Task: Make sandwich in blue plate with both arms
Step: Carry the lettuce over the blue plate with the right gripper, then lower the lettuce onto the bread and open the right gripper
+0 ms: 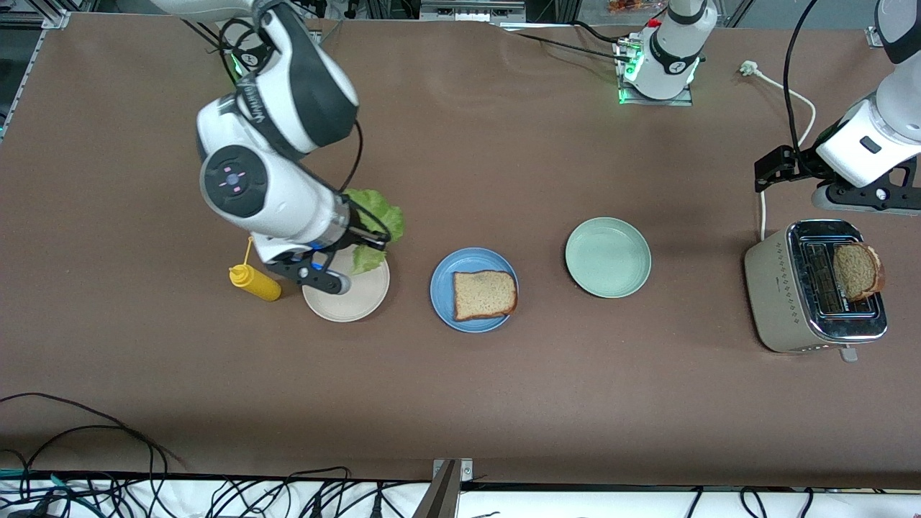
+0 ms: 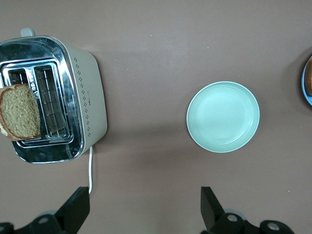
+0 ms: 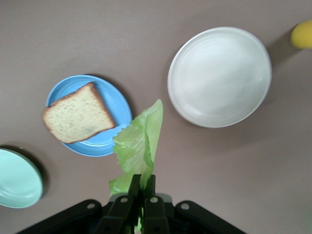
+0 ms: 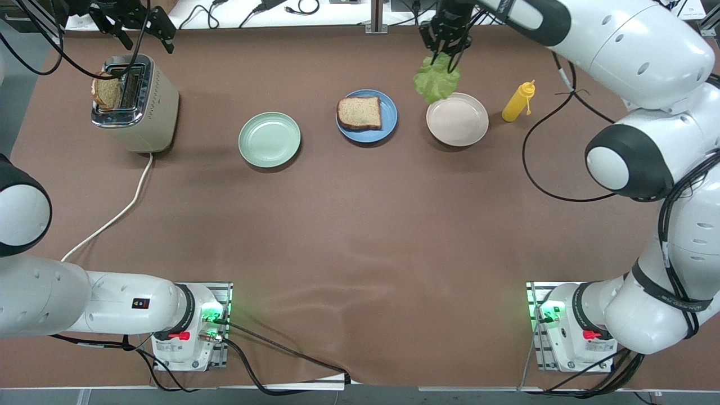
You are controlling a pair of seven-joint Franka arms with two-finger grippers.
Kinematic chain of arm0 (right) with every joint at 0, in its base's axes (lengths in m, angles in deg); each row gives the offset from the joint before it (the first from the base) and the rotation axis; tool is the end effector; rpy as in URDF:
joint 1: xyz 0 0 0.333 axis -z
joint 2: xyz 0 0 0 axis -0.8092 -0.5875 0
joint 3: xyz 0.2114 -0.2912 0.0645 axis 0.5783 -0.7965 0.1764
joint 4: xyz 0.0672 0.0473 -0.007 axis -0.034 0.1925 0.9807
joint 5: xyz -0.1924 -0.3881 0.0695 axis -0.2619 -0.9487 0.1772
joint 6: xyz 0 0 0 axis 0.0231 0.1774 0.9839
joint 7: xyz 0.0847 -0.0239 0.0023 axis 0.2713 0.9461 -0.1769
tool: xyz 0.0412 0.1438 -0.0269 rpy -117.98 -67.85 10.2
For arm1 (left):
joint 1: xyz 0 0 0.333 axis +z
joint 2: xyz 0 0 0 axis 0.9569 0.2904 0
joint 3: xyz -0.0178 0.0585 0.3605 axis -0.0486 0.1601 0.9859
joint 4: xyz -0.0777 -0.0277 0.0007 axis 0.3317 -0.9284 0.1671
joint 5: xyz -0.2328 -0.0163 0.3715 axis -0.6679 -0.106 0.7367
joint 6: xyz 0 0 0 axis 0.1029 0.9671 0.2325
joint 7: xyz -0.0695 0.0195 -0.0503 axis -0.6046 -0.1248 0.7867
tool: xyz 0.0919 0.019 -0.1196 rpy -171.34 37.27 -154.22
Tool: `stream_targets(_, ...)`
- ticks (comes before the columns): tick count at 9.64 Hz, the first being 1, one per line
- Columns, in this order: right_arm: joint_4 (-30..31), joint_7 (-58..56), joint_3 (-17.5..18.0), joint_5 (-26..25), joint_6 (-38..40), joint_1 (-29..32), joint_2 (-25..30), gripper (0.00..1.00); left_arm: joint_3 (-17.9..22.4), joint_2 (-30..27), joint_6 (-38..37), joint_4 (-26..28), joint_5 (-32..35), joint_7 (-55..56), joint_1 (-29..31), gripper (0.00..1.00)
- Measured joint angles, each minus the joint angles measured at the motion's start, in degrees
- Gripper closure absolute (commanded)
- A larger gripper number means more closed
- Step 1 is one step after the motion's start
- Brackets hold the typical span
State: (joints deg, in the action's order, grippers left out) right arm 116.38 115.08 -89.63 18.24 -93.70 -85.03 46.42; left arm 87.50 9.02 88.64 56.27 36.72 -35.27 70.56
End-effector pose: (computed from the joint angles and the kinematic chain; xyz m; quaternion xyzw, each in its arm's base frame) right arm 0.6777 0.3961 0.4500 -0.9767 0.1811 0.0977 0.0602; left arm 0.5926 -0.0181 0.5648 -0.9983 0.0392 0.0382 0.0201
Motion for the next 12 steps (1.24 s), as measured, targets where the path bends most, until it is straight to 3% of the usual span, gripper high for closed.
stream_targets(7,0.2,23.4,0.0,-0.2,-14.4,-12.9,-3.4,1.0,0.1,0.0,0.2,0.0,-0.1,-0.1,0.3,0.0)
stream_targets(12,0.8,29.3,-0.2,-1.8,-32.6,-15.8,-14.7,1.0,0.6,0.0,0.4,0.0,-0.1,-0.1,0.9,0.0)
